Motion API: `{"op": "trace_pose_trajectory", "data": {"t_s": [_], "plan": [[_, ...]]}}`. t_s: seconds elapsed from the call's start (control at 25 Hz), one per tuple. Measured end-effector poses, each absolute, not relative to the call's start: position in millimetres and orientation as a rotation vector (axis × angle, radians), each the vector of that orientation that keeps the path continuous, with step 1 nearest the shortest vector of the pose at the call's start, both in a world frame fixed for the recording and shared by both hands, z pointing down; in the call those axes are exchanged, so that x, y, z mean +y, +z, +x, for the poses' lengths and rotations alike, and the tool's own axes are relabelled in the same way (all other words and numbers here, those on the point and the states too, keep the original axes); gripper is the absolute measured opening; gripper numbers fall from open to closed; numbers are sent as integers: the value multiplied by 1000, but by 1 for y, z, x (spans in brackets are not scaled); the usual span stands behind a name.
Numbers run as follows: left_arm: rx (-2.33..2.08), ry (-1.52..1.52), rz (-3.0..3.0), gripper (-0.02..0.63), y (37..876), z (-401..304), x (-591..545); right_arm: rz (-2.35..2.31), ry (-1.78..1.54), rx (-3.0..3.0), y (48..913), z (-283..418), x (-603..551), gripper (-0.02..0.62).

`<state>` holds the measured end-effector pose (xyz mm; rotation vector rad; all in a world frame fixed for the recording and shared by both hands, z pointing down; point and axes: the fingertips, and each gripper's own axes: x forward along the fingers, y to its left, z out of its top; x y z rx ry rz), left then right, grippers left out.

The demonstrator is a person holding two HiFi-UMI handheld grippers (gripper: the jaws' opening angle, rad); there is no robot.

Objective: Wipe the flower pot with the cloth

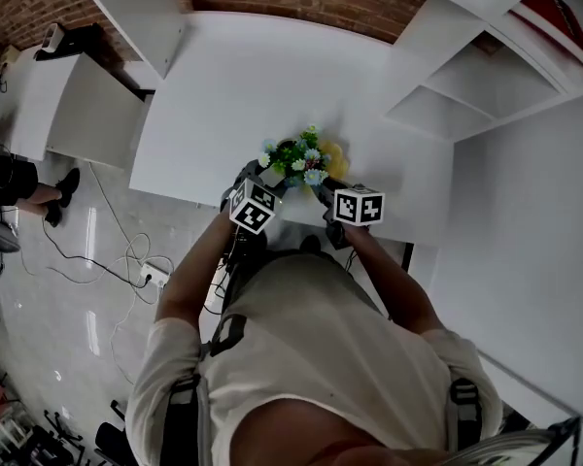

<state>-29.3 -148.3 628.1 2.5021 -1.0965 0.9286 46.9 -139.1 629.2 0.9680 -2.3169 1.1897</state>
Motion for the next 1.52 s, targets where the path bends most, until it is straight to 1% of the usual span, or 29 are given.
{"op": "trace_pose_trajectory", "data": {"t_s": [0.16, 0.32, 0.44, 0.6, 0.8, 1.16, 1.52], "plan": [[-1082, 916, 2503, 229, 630, -21, -141, 922, 1237, -2256, 654, 48, -124, 63], [-1005, 927, 2522, 229, 629, -18, -130, 876, 1256, -2235, 658, 45, -117, 63], [-955, 947, 2542, 229, 628, -18, -121, 904, 1260, -2247, 649, 52, -118, 63], [-1009, 961, 2561, 229, 623, -36, -135, 963, 1314, -2320, 620, 62, -126, 61], [-942, 957, 2550, 232, 627, -34, -144, 973, 1304, -2386, 597, 56, -132, 63], [-988, 924, 2518, 224, 634, -22, -132, 954, 1311, -2313, 630, 42, -124, 61], [-911, 949, 2539, 219, 635, -12, -116, 913, 1289, -2258, 652, 35, -119, 61]]}}
